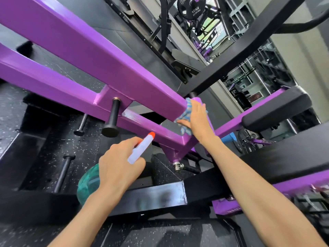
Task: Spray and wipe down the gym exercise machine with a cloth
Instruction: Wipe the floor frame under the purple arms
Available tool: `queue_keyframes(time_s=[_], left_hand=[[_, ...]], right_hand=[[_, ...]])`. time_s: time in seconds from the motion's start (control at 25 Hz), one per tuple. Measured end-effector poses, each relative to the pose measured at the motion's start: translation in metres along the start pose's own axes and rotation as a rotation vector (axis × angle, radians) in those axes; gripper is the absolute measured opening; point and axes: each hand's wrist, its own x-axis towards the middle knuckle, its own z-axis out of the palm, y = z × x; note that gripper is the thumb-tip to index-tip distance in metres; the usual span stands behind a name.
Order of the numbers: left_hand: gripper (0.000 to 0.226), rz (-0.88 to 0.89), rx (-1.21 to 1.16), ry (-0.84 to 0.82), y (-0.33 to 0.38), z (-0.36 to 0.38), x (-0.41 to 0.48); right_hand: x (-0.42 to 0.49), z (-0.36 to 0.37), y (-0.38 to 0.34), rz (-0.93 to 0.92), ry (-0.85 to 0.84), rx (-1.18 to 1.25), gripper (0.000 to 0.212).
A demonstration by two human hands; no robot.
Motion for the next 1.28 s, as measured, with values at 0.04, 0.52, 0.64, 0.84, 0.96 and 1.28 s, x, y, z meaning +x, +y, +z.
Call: queue_keyframes(time_s=[0.04,0.52,0.64,0.84,0.96,1.28], left_hand=[[0.053,-0.004,-0.017,-0.004,0.000,0.005,-0.001],[0.050,-0.050,-0.061,-0.012,-0.024,0.014,0.010],[0.051,0.007,-0.025,0.022,-0.033,0.012,0.014],[0.049,-0.031,-0.066,-0.021,-0.045,0.026,0.009],[0.045,-0.064,-0.088,-0.054,-0.052,0.035,0.011],[0.046,-0.061,-0.073,-0.025,-0.054,0.042,0.011]], right_hand=[[0.008,0.002,-0.013,-0.082,0.020,0.030,0.089],[-0.043,0.056,-0.025,0.202,0.669,0.459,0.025],[-0.067,0.097,-0.057,0.046,0.427,0.491,0.021],[0.007,0.124,-0.089,0.083,0.057,0.542,0.046],[0.006,0.146,-0.076,-0.247,-0.045,0.215,0.071],[-0.021,0.138,0.007,0.098,-0.145,0.023,0.092]])
